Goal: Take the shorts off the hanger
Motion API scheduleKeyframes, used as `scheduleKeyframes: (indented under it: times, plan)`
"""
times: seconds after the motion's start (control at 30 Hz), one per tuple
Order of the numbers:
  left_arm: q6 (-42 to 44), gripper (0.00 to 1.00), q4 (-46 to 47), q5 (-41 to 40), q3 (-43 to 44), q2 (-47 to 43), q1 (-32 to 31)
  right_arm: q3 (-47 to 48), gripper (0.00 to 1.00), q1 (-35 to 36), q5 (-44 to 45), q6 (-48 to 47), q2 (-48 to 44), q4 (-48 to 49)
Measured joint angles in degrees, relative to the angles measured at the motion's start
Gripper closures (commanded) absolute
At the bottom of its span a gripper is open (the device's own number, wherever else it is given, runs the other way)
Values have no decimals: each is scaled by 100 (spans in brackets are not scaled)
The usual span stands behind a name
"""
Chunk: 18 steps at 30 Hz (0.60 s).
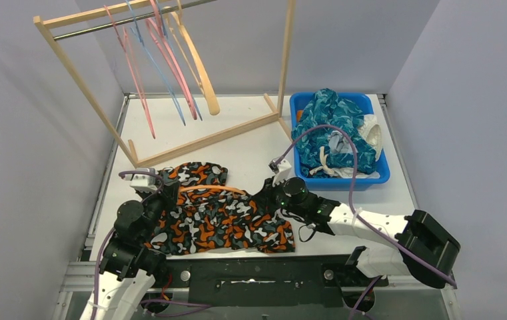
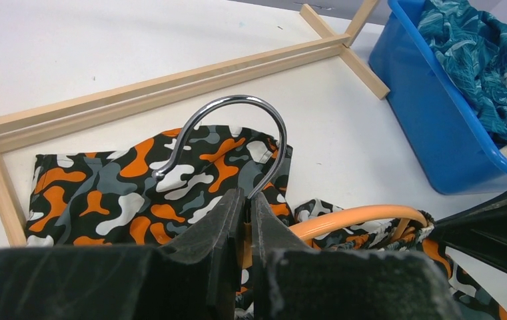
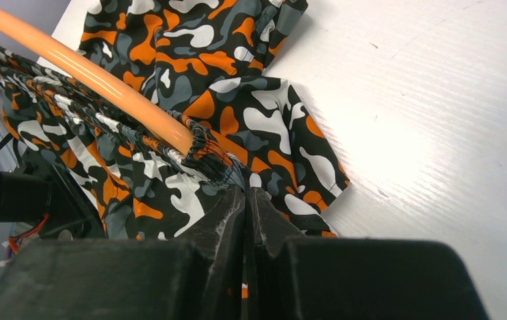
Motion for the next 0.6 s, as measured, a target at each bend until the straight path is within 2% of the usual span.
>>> scheduleKeyframes:
  times: [0.2,0.6]
  plan:
    - [-20,100,-166,-149,0,-20,0,122,100,-46,-133,90,426,74]
    - [-168,100,-205,-232,0,-57,-2,-114,100,-483,-321,339,-50,146]
